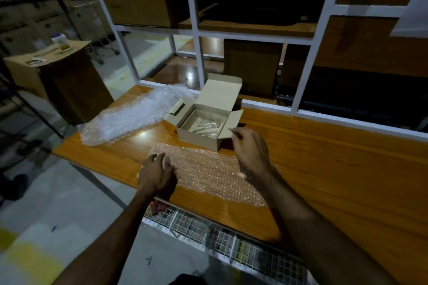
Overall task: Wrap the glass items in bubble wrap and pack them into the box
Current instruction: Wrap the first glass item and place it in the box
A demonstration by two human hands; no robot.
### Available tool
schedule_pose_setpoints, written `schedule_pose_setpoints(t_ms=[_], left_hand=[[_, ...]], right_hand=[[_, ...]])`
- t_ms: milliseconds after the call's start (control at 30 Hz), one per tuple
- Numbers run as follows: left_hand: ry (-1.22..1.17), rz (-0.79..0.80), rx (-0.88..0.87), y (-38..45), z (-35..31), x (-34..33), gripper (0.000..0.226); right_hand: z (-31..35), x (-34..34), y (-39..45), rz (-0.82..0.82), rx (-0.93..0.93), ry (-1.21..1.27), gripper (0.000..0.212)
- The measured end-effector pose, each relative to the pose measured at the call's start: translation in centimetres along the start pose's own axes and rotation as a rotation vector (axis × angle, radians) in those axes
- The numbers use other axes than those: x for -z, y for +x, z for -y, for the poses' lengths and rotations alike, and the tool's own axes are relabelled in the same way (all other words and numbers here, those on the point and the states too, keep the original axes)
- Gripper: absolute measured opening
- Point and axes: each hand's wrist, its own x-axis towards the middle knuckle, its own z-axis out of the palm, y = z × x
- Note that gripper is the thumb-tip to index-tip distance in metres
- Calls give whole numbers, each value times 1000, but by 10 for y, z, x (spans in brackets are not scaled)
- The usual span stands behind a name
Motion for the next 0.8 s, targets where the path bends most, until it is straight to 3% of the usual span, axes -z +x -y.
schedule_pose_setpoints(t_ms=[133,300,433,633,800], left_hand=[[-25,-36,74,6,5,1,78],[-39,-12,102,19,13,6,65],[-60,5,92,26,20,8,61],[-129,-93,99,30,31,4,45],[-194,-123,135,37,28,2,48]], right_hand=[[21,-22,72,227,-8,-31,21],[23,-57,125,361,-155,-142,9],[30,-74,139,466,-348,-112,14],[26,-98,140,500,-693,90,29],[19,-113,144,506,-742,237,22]])
